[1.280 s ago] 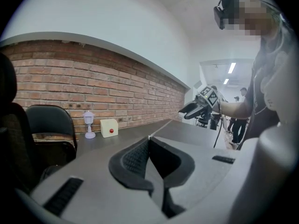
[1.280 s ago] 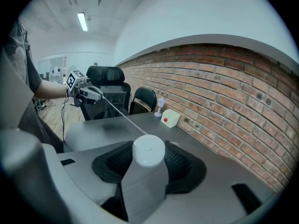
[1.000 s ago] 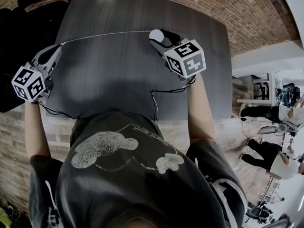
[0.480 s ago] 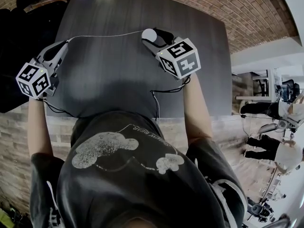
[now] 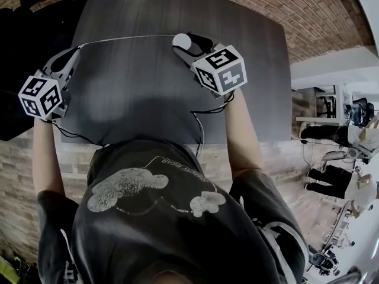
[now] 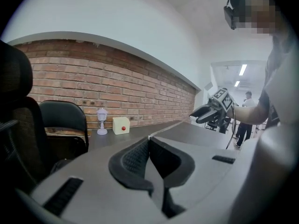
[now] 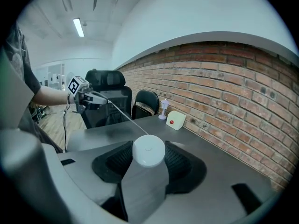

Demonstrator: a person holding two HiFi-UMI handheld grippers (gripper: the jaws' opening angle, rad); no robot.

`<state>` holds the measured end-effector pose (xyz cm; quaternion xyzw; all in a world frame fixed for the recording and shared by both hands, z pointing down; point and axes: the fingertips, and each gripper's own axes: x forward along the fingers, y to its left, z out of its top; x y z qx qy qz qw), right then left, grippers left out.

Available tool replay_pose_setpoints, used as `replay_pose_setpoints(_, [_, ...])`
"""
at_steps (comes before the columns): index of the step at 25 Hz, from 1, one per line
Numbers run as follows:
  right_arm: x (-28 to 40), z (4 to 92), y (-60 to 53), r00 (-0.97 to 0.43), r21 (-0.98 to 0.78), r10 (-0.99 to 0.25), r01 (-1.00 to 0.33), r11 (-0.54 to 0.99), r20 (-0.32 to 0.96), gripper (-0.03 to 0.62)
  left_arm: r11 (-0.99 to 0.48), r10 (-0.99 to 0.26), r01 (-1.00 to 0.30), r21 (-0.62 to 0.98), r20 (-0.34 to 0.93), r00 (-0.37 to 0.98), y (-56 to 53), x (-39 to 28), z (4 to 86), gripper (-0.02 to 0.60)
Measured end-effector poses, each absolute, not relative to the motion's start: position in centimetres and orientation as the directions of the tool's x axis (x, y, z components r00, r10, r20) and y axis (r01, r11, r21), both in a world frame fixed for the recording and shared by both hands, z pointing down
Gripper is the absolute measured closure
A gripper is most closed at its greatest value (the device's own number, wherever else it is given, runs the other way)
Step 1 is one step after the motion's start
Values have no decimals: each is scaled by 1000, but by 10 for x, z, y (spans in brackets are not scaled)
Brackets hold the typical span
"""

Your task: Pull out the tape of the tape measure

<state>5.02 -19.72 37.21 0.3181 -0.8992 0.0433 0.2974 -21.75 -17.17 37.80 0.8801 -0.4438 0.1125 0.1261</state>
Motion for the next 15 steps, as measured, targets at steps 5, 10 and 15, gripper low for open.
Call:
replay_pose_setpoints(5, [29, 375, -215, -630, 89, -553, -612, 786, 546, 360, -563, -753, -821, 95, 349, 557, -190, -238, 379, 571])
replay_pose_setpoints(10, [6, 390, -232, -620, 82, -554, -623, 778, 556, 360, -553, -756, -831, 65, 380, 533, -219, -262, 387, 571])
replay_pose_setpoints(15, [-15, 411, -252, -593, 83, -551, -633, 770, 587, 360, -551, -739, -833, 61, 429, 520, -256, -283, 410, 571])
